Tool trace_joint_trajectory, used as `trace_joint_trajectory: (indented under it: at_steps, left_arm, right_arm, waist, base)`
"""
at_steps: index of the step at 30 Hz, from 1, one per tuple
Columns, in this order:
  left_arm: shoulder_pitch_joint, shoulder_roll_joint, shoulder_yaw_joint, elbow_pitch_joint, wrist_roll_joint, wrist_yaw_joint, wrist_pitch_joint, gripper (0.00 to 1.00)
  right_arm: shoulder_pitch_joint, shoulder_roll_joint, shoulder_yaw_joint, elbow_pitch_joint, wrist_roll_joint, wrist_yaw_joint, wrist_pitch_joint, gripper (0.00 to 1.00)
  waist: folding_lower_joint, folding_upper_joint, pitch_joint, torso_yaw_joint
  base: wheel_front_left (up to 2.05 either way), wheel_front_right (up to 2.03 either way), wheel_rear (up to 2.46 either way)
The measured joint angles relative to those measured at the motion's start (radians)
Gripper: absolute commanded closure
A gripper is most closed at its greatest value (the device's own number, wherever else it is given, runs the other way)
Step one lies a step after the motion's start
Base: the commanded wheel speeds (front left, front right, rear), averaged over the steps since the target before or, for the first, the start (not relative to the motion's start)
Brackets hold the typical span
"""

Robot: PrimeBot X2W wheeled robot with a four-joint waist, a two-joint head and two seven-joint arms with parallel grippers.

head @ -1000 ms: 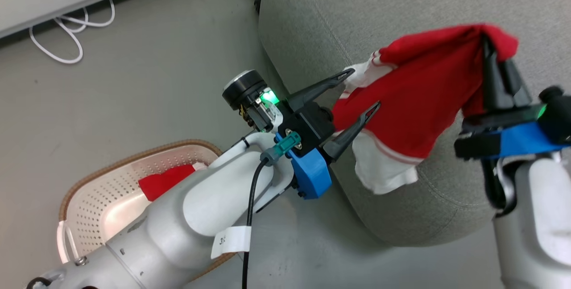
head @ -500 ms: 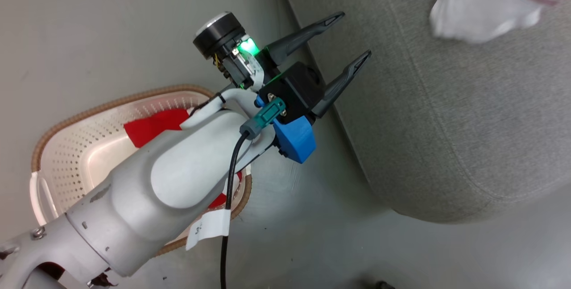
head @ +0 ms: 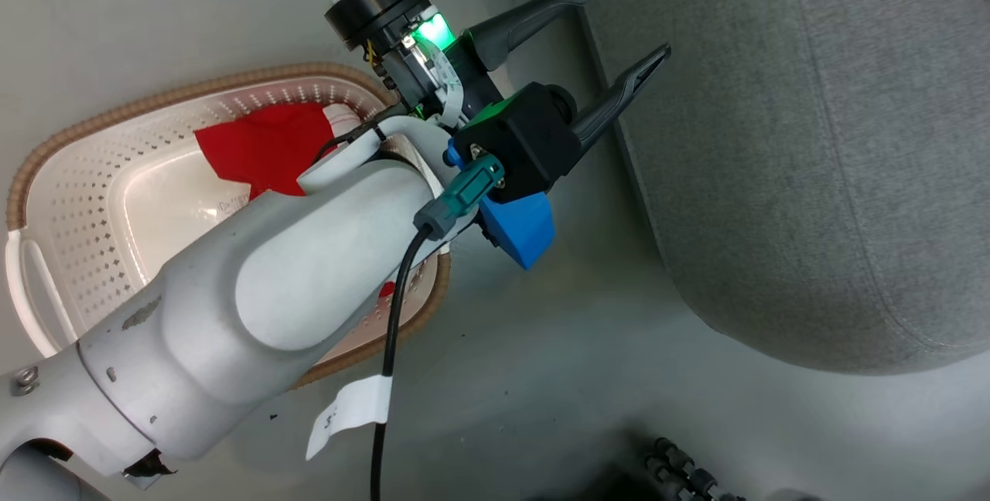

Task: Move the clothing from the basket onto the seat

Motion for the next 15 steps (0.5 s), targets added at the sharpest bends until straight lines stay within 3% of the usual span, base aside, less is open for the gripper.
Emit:
trace_joint_trajectory:
  at_steps: [3, 15]
  left_arm:
    - [-0.005, 0.006, -0.003, -0.012, 0.004, 0.004, 0.004, 0.0]
    - [-0.016, 0.021, -0.006, -0.029, 0.004, 0.013, 0.01, 0.0]
  right_arm:
    - [0.006, 0.012, 0.012, 0.041, -0.008, 0.0, 0.0, 1.0]
    - [0.094, 0.173, 0.015, 0.197, -0.046, 0.0, 0.0, 1.0]
  waist:
    - [0.0001, 0.0, 0.025, 0.007]
    - [0.0, 0.0, 0.062, 0.03]
  base:
    - [0.0, 0.0, 0.0]
    - [0.0, 0.0, 0.0]
